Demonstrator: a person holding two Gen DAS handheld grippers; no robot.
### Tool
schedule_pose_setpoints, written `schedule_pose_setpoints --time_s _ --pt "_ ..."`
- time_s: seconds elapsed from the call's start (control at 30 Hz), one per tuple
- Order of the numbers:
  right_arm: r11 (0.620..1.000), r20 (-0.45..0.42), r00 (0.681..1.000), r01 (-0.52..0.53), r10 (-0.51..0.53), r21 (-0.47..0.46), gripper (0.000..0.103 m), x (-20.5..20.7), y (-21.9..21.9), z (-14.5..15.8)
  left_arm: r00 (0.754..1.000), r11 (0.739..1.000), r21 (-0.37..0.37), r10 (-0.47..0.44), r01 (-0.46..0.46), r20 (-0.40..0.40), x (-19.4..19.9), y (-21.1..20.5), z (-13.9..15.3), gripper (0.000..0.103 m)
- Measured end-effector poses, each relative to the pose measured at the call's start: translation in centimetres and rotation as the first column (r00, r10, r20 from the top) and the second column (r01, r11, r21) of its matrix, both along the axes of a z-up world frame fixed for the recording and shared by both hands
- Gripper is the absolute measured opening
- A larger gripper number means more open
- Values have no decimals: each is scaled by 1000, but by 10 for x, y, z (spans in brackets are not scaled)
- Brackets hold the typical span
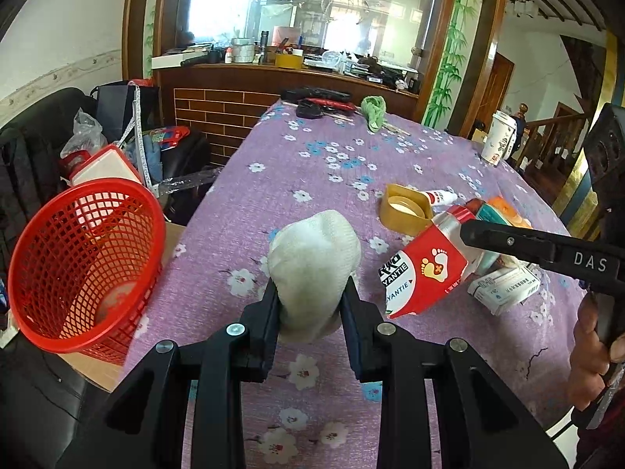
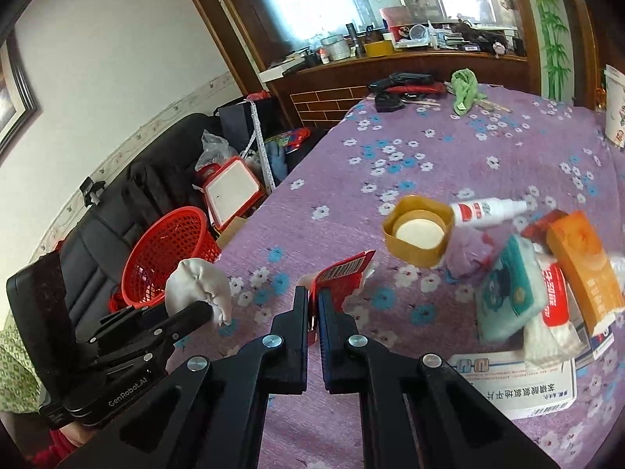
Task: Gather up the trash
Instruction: 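Carry sock and red package over the red basket and open both grippers, then move both open grippers back over the trash on the table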
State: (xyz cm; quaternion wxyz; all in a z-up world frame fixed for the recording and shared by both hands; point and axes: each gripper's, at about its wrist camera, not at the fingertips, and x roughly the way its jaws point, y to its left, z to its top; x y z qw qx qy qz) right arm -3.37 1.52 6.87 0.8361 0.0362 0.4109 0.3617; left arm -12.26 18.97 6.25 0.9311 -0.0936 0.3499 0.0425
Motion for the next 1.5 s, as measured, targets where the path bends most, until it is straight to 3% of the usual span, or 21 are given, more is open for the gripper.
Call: schedule_pose_setpoints --time_s 0.23,0.4,0.6,0.8,0.83,0.9,0.93,0.97,1.0,1.13,1.3,1.5 --pt "999 22 999 -45 44 12 5 -1 24 18 999 999 -12 42 -42 27 -7 24 14 28" --pt "992 63 991 -120 118 31 6 -8 64 43 991 992 -1 123 -124 51 -19 62 28 28" --pt "976 97 973 -214 210 30 6 -16 130 60 968 968 12 249 -249 28 -29 122 25 28" --pt "954 62 952 -300 298 20 6 -19 207 55 935 935 2 356 -356 -8 -31 174 11 29" --pt "951 56 950 -308 307 13 6 -19 215 52 927 928 1 374 -374 -13 -30 181 8 32" --pt "943 29 943 -332 333 -15 10 -17 234 43 919 919 -11 394 -394 -16 -29 190 6 49" --pt "944 25 943 -331 331 -22 14 -16 238 40 916 915 -21 402 -402 -13 -31 194 5 66" --pt "946 28 946 -324 324 -20 25 -16 238 38 910 909 -33 415 -415 -2 -33 197 6 73" --pt "949 37 948 -316 316 -14 34 -16 233 37 908 907 -38 420 -419 8 -35 198 7 73" --pt "964 48 963 -266 265 1 41 -13 201 37 911 911 -35 411 -410 42 -43 190 11 73" --pt "980 76 977 -200 200 -4 65 -21 137 37 922 927 -1 372 -375 108 -49 150 22 77" --pt "995 73 992 -99 99 -11 65 -38 53 20 969 974 21 222 -226 111 -33 82 20 81"
